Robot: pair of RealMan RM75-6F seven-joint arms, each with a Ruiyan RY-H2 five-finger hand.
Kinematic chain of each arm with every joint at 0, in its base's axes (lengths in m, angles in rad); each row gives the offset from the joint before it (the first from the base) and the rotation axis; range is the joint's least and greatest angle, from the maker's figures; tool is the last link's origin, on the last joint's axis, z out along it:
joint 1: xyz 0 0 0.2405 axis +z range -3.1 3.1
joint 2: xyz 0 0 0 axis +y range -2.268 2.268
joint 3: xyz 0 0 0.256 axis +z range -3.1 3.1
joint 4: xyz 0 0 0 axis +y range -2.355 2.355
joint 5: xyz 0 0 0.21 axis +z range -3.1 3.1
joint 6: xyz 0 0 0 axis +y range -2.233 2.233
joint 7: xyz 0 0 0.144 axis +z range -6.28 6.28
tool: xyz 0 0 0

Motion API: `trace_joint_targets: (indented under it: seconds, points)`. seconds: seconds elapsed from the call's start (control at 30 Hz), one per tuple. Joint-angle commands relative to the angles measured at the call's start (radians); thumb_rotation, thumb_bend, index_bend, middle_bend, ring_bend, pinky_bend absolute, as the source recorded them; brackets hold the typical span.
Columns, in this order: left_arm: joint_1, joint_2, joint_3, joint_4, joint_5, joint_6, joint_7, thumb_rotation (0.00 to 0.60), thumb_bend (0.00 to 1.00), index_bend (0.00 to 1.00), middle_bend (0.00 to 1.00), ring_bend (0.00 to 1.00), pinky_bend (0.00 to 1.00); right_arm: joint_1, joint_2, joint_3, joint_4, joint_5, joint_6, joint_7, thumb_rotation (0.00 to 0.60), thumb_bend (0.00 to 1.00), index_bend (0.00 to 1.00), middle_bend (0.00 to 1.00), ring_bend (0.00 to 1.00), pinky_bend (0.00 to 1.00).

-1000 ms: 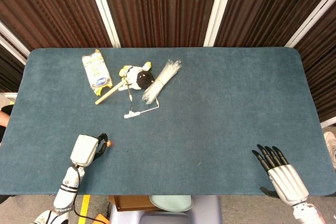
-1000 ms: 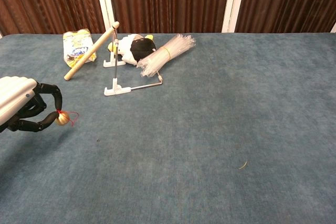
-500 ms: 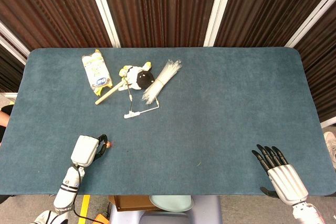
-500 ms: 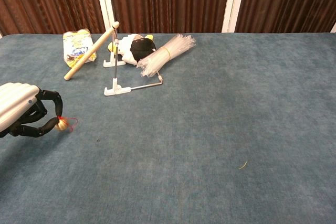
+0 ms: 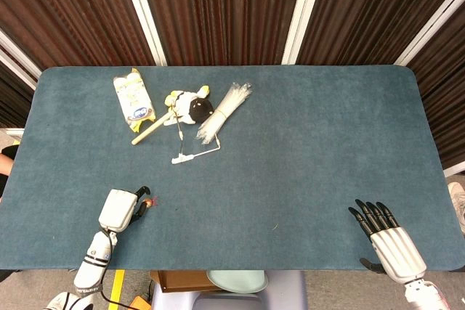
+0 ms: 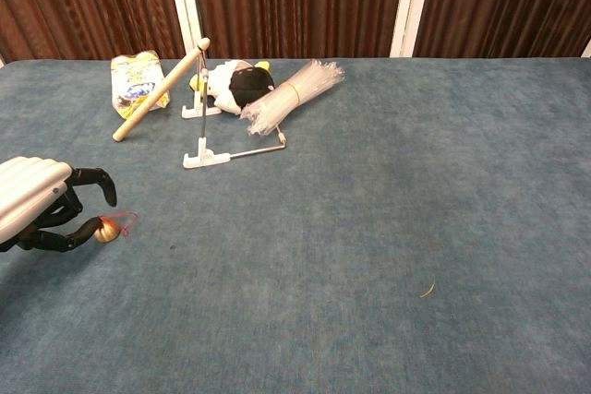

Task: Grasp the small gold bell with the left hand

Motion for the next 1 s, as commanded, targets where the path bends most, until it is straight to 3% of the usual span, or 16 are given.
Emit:
trace_joint_targets:
  seconds: [0.03, 0.27, 0.4, 0.47, 0.53, 0.57, 0.63, 0.77, 1.0]
  points:
    - [0.000, 0.009, 0.001, -0.015, -0.003, -0.005, 0.011, 0.600, 0.44, 0.40, 1.00, 1.00, 1.00, -0.002, 0.000, 0.001, 0.001, 0.000, 0.004, -0.001, 0.600, 0.18, 0.00, 0.00, 0.00, 0.00]
    - [0.028, 0.088, 0.021, -0.099, 0.012, 0.035, 0.103, 0.600, 0.44, 0.29, 1.00, 1.00, 1.00, -0.002, 0.006, -0.002, -0.002, -0.008, 0.009, 0.009, 0.600, 0.18, 0.00, 0.00, 0.00, 0.00]
    - [0.111, 0.281, 0.044, -0.323, -0.038, 0.073, 0.271, 0.600, 0.42, 0.16, 0.97, 0.97, 0.98, -0.007, 0.017, -0.005, -0.001, -0.017, 0.024, 0.023, 0.600, 0.18, 0.00, 0.00, 0.00, 0.00]
    - [0.161, 0.375, 0.070, -0.434, -0.014, 0.149, 0.241, 0.600, 0.42, 0.10, 0.76, 0.75, 0.81, -0.012, 0.022, -0.007, -0.003, -0.021, 0.034, 0.029, 0.600, 0.18, 0.00, 0.00, 0.00, 0.00]
    - [0.224, 0.459, 0.116, -0.484, 0.056, 0.271, 0.160, 0.600, 0.42, 0.04, 0.29, 0.26, 0.36, -0.017, 0.026, -0.008, -0.003, -0.025, 0.045, 0.035, 0.600, 0.18, 0.00, 0.00, 0.00, 0.00]
    - [0.254, 0.478, 0.130, -0.480, 0.092, 0.339, 0.117, 0.600, 0.42, 0.02, 0.14, 0.11, 0.22, -0.019, 0.026, -0.009, -0.003, -0.027, 0.049, 0.035, 0.600, 0.18, 0.00, 0.00, 0.00, 0.00]
    - [0.318, 0.484, 0.145, -0.436, 0.151, 0.493, -0.028, 0.600, 0.42, 0.02, 0.02, 0.00, 0.08, -0.021, 0.027, -0.011, -0.005, -0.026, 0.047, 0.031, 0.600, 0.18, 0.00, 0.00, 0.00, 0.00]
    - [0.353, 0.534, 0.173, -0.427, 0.204, 0.553, -0.093, 0.600, 0.42, 0.00, 0.00, 0.00, 0.01, -0.023, 0.024, -0.016, -0.011, -0.030, 0.038, 0.009, 0.600, 0.18, 0.00, 0.00, 0.00, 0.00]
    - [0.357, 0.602, 0.190, -0.514, 0.145, 0.403, -0.002, 0.600, 0.41, 0.00, 0.00, 0.00, 0.00, -0.021, 0.014, -0.016, -0.015, -0.035, 0.028, -0.011, 0.600, 0.18, 0.00, 0.00, 0.00, 0.00]
